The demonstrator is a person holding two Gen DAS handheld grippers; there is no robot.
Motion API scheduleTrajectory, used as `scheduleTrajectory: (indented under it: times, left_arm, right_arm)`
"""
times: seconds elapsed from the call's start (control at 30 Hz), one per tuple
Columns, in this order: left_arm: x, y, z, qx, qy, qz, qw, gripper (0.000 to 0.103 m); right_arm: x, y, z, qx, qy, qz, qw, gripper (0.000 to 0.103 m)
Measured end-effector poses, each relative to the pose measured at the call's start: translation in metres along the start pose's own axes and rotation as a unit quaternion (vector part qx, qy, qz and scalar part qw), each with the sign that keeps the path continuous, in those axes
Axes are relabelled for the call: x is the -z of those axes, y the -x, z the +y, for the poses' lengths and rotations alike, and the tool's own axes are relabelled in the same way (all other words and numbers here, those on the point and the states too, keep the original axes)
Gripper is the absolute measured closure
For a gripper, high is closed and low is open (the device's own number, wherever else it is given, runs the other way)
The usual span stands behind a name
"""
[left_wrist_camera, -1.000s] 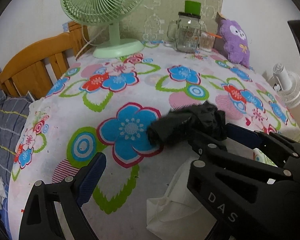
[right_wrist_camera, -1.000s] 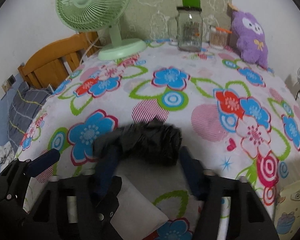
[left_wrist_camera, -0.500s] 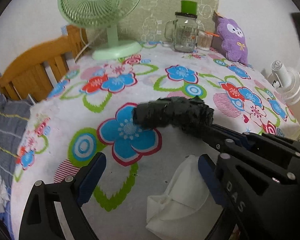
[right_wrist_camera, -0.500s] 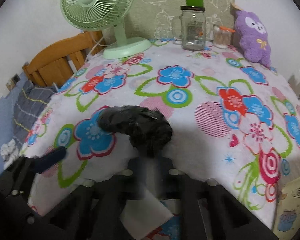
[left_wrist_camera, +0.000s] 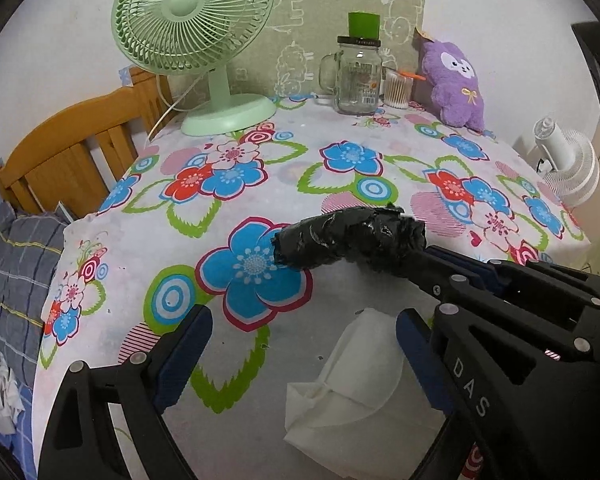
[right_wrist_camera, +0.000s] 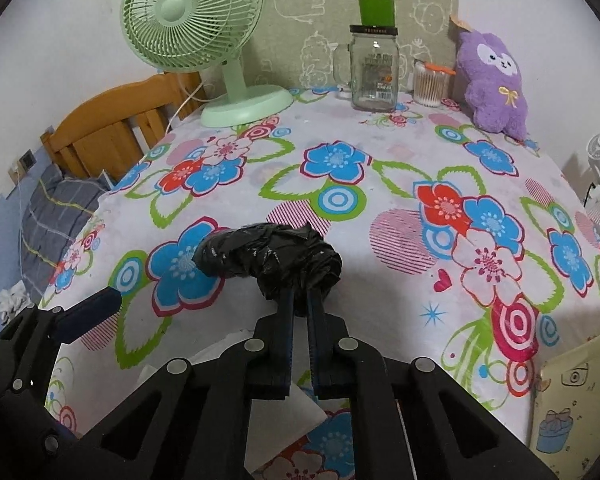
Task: Organize soft objects
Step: 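Lift the black bag with the right tool while left tool approaches white cloth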
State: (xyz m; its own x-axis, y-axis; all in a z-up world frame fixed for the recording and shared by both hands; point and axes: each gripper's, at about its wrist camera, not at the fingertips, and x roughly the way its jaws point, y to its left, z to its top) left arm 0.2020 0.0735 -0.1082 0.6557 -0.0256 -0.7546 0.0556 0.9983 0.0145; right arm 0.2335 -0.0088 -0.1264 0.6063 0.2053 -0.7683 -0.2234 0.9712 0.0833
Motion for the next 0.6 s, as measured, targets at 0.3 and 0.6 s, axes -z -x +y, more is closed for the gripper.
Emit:
scheduleTrajectory:
  times: [0.3,0.6]
  left_arm:
    - [-0.005,0.011,0.008,0.000,-0.004,-0.010,0.9999,0.009]
    - [-0.009,0.011,0.014,0.001,-0.002,-0.008,1.0000,0.009]
  right_arm:
    - [-0.006,0.017,0.004,0.007,-0.003,-0.019,1.000,0.058]
    - [-0.011,0.021,0.011,0.020,0.019,-0.034,0.999,0.025]
